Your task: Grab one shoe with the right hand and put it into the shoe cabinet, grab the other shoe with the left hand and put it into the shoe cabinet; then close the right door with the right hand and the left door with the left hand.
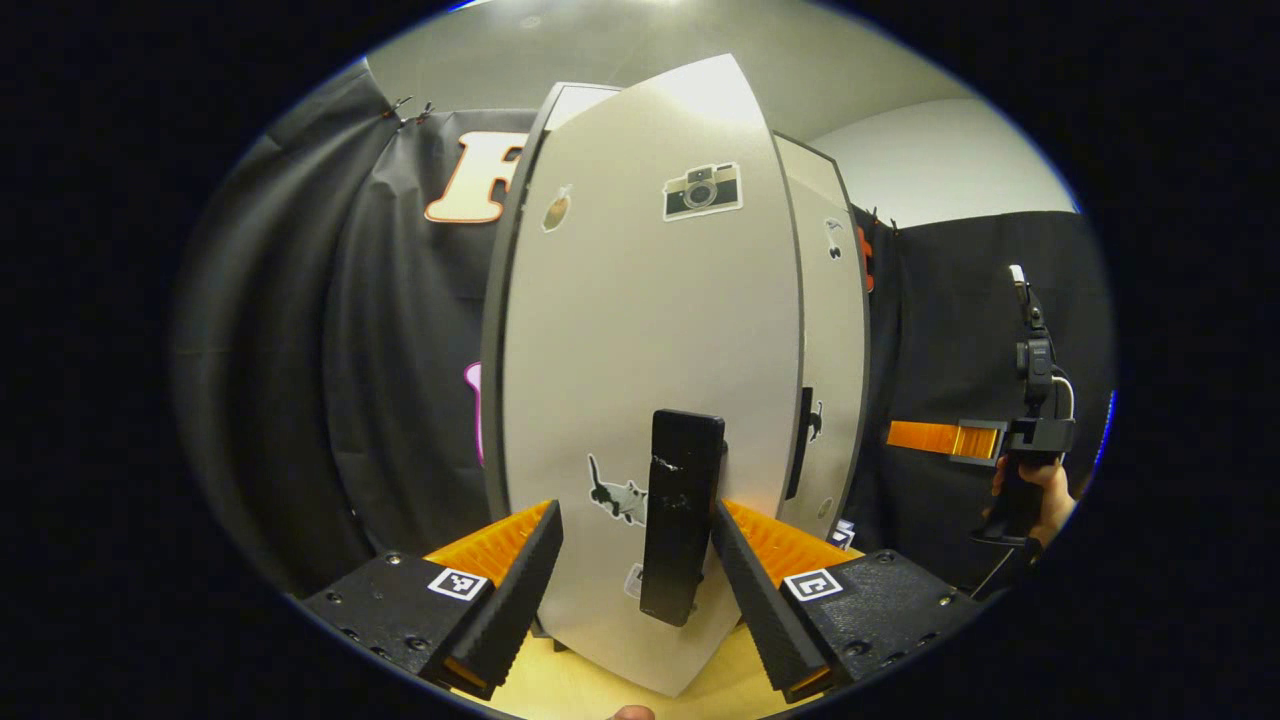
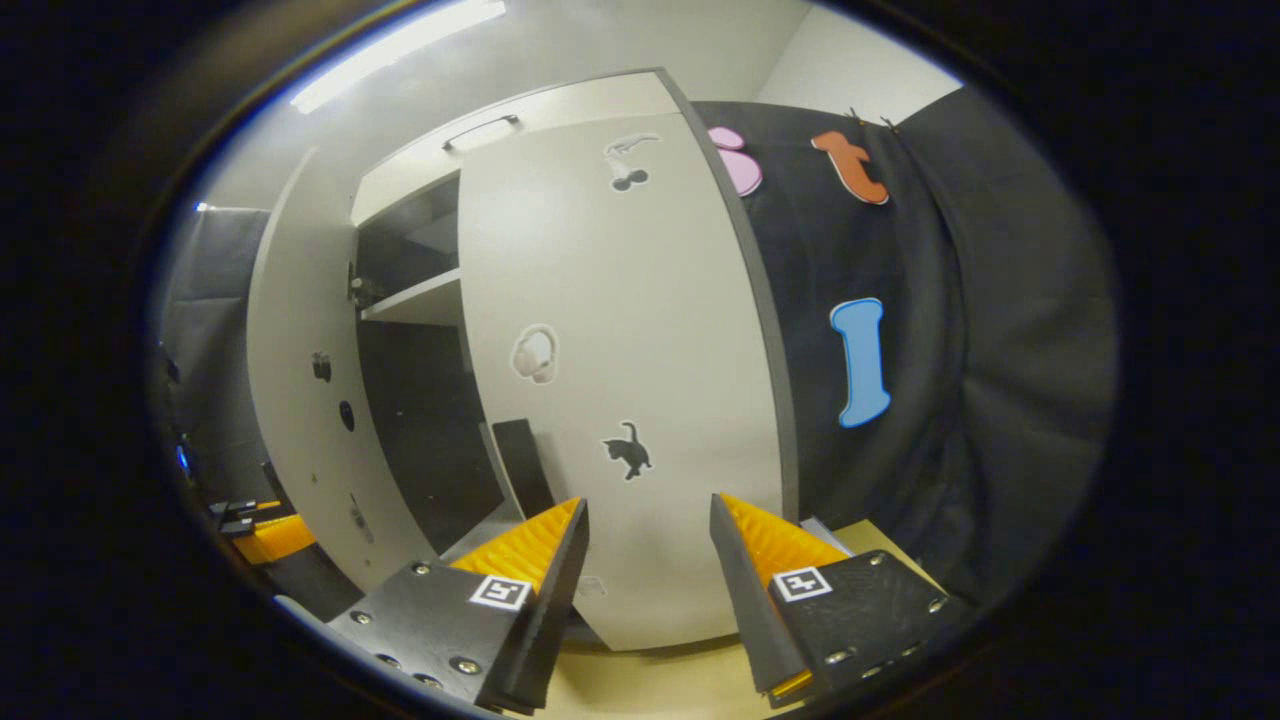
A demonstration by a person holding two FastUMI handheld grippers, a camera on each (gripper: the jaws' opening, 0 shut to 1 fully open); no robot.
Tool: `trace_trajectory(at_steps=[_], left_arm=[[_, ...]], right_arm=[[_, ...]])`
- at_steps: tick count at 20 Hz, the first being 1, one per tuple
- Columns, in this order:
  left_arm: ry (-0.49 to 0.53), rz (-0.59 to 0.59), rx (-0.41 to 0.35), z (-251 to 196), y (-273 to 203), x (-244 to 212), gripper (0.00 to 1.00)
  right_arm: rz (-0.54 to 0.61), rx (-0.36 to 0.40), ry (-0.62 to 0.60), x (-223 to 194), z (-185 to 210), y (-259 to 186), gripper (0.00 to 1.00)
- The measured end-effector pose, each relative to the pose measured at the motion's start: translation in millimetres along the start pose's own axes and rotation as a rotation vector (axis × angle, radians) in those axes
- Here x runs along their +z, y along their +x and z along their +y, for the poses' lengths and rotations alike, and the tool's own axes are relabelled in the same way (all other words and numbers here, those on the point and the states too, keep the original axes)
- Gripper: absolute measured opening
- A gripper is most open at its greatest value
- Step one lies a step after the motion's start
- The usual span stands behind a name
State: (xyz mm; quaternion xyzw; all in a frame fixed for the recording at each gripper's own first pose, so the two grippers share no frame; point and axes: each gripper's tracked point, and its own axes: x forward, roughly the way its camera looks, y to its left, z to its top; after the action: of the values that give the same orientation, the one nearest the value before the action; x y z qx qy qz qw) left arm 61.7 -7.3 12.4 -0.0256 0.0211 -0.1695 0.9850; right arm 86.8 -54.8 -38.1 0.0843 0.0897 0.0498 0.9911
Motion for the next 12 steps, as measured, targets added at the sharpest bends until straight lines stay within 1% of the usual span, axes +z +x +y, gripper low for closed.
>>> trace_trajectory(at_steps=[1, 2, 3, 4, 7, 12], left_arm=[[0.006, -0.006, -0.013, -8.4, 8.5, 0.3, 0.92], [0.022, -0.017, -0.008, -11.4, 16.6, 3.3, 0.89], [0.04, -0.021, -0.005, -14.2, 25.9, 2.7, 0.93], [0.052, -0.022, -0.013, -20.9, 36.6, 2.0, 0.92], [0.067, -0.025, -0.024, -31.2, 52.1, 2.1, 0.97], [0.054, -0.022, -0.018, -45.6, 78.9, 1.5, 0.97]], right_arm=[[0.001, -0.007, 0.0, -0.2, -7.1, -3.2, 0.73], [0.002, -0.014, 0.003, 0.4, -14.1, -6.8, 0.73], [0.002, -0.022, 0.007, 0.7, -21.4, -9.6, 0.73], [0.0, -0.03, 0.01, 2.1, -29.2, -12.8, 0.73], [-0.01, -0.055, 0.013, 6.8, -50.3, -19.6, 0.73], [-0.013, -0.092, 0.02, 10.9, -79.9, -27.7, 0.73]])
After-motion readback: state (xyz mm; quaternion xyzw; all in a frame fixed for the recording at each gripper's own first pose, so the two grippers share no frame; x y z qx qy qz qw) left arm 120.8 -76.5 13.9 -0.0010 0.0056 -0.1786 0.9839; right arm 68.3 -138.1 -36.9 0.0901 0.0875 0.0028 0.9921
